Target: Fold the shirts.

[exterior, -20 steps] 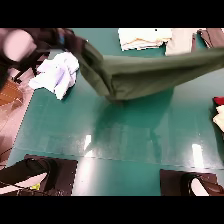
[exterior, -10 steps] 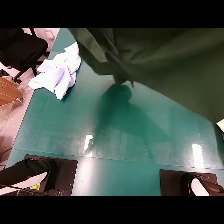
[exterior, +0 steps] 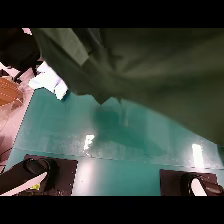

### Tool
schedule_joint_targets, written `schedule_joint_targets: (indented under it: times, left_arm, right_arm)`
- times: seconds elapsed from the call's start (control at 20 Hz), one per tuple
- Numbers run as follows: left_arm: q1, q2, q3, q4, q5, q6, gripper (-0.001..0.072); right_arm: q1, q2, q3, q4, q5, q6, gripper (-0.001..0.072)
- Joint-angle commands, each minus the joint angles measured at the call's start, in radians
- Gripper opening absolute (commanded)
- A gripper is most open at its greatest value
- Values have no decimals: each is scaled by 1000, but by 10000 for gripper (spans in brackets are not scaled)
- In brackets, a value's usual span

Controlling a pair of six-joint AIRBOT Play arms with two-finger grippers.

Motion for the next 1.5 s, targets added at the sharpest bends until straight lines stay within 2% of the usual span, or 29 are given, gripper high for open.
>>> schedule_joint_targets:
  times: [0.0, 0.1, 0.2, 0.35, 0.45, 0.6, 0.7, 0.85, 0.95, 1.1, 1.15, 1.2, 1.25, 1.3, 1.35, 1.4, 1.45]
  left_arm:
    - [0, 21, -14, -123, -203, 40, 28]
    - [0, 3, -101, -153, -258, 55, 28]
    - [0, -31, -217, -141, -246, 83, 28]
    - [0, -126, -426, -134, -48, 100, 28]
    - [0, -241, -542, -112, 169, 111, 28]
    - [2, -446, -579, 9, 425, 104, 28]
    - [13, -544, -568, 108, 539, 45, 28]
    - [69, -587, -566, 163, 657, -39, 28]
    - [118, -603, -566, 167, 701, -55, 29]
    - [154, -655, -566, 138, 678, -51, 31]
    - [154, -669, -566, 135, 664, -48, 31]
    - [154, -677, -566, 135, 666, -29, 32]
    - [154, -681, -566, 135, 677, -5, 32]
    - [154, -681, -566, 138, 693, 16, 124]
    - [154, -679, -566, 146, 700, 43, 542]
    - [159, -677, -566, 148, 684, 56, 705]
    - [167, -667, -566, 147, 628, 66, 707]
  right_arm:
    - [0, -58, 5, -81, 214, 105, 20]
    - [0, -179, -10, -81, 358, 102, 20]
    - [1, -292, -109, -73, 349, 65, 20]
    - [1, -474, -308, -50, 187, 6, 20]
    - [1, -610, -404, 37, 25, -37, 20]
    - [1, -798, -462, 96, -192, -47, 20]
    - [2, -889, -436, 101, -270, -48, 20]
    - [3, -982, -346, 101, -379, -48, 20]
    - [5, -1052, -260, 109, -374, -46, 20]
    - [14, -1185, -134, 124, -217, 3, 22]
    - [13, -1220, -103, 158, -160, 3, 39]
    - [8, -1248, -74, 202, -113, 6, 198]
    - [0, -1260, -60, 255, -92, 6, 325]
    - [-11, -1253, -61, 309, -85, 5, 404]
    - [-25, -1237, -61, 332, -74, 5, 461]
    - [-35, -1213, -61, 341, -50, 4, 469]
    - [-48, -1185, -63, 333, -14, -8, 470]
